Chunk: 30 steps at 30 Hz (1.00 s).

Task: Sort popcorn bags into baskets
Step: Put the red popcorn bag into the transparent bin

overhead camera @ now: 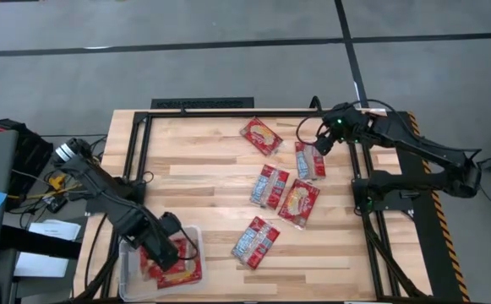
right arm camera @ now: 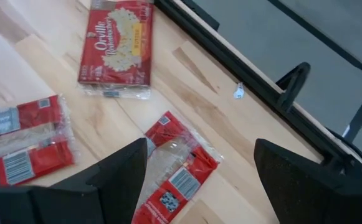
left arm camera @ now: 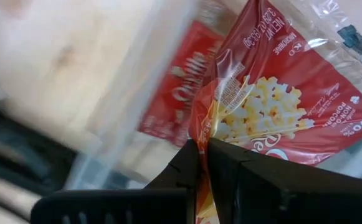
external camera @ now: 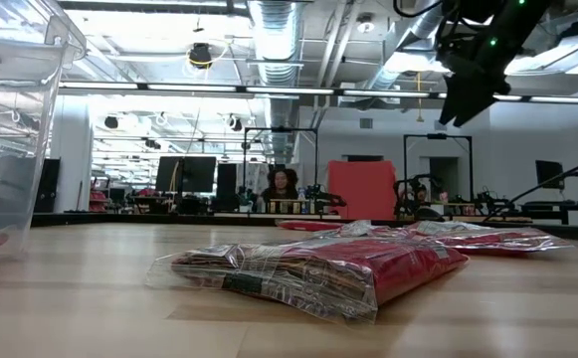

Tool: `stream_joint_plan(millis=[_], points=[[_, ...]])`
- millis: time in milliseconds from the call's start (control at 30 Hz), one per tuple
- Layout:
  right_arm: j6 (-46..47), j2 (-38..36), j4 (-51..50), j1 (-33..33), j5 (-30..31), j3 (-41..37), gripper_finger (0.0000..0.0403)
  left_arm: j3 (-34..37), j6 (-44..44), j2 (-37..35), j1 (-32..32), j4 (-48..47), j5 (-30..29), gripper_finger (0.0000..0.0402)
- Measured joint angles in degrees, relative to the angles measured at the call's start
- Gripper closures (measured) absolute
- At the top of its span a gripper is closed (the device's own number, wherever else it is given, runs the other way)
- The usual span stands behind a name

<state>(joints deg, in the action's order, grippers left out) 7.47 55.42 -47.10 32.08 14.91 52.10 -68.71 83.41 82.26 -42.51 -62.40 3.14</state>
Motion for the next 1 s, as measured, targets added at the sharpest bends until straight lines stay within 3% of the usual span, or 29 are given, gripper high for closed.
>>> stream_joint_plan(millis=[200, 533, 1000], points=[[-0.01, 0.00, 0.07, 1.47, -0.04, 0.00, 0.0086, 4.27, -4.84, 0.29, 1.76, 5.37, 1.73, 0.0397], [-0.51, 0.00, 0.02, 2.60, -0.06, 0.00, 0.0086, 8.37, -5.78, 0.27, 4.50, 11.54, 3.28, 0.0392], [-0.64, 0.00, 0.01, 2.58, -0.08, 0.00, 0.0086, 8.62, -5.79, 0.26, 6.59, 11.90, 2.18, 0.0300]])
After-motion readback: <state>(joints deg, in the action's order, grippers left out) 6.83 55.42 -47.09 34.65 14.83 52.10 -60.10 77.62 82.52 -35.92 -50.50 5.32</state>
